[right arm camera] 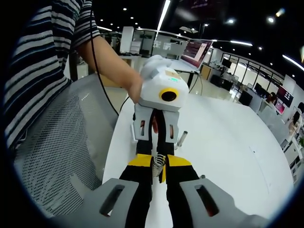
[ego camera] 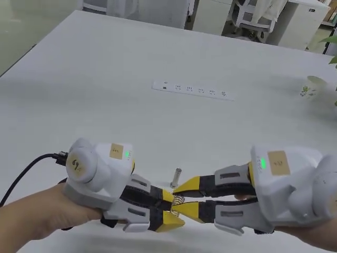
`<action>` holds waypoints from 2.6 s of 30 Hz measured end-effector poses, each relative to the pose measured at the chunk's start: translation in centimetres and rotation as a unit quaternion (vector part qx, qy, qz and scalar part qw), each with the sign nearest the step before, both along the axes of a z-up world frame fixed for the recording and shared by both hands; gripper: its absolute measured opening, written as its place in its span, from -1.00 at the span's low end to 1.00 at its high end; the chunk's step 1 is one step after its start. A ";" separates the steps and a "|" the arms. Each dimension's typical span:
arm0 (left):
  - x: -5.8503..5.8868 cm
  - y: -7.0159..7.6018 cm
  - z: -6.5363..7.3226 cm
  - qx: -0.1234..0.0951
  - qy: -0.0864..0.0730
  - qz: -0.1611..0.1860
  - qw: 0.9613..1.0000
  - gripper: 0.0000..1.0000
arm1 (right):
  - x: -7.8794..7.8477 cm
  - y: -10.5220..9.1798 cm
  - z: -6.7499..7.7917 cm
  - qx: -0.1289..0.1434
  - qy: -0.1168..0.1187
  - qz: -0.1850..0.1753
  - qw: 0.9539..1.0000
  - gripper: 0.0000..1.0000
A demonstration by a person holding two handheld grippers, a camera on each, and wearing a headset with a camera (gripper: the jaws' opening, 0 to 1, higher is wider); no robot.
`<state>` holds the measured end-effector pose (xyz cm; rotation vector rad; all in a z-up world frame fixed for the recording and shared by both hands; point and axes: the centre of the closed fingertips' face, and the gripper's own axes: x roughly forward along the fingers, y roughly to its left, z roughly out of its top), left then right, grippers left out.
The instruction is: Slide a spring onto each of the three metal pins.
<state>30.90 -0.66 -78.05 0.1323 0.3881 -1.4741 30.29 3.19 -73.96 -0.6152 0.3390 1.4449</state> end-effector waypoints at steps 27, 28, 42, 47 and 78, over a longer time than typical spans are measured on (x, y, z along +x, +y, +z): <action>0.9 1.7 0.5 0.000 0.002 0.035 0.999 -0.65 | 0.9 -0.5 -0.4 -0.015 -0.015 -0.007 1.000 -0.86; 0.9 1.8 0.5 -0.001 0.001 0.037 0.999 -0.65 | 0.9 -0.6 -0.4 -0.016 -0.015 -0.007 1.000 -0.86; 1.1 3.5 0.9 -0.009 0.000 0.064 0.998 -0.43 | 1.3 -0.7 -0.8 -0.024 -0.020 -0.012 0.999 -0.86; 1.2 4.7 1.0 -0.009 0.001 0.077 0.997 -0.35 | 1.5 -0.9 -1.0 -0.027 -0.021 -0.017 0.999 -0.86; 2.4 13.1 1.5 -0.017 0.003 0.216 0.976 0.22 | 2.4 -2.5 -1.8 -0.043 -0.030 -0.041 0.998 -0.86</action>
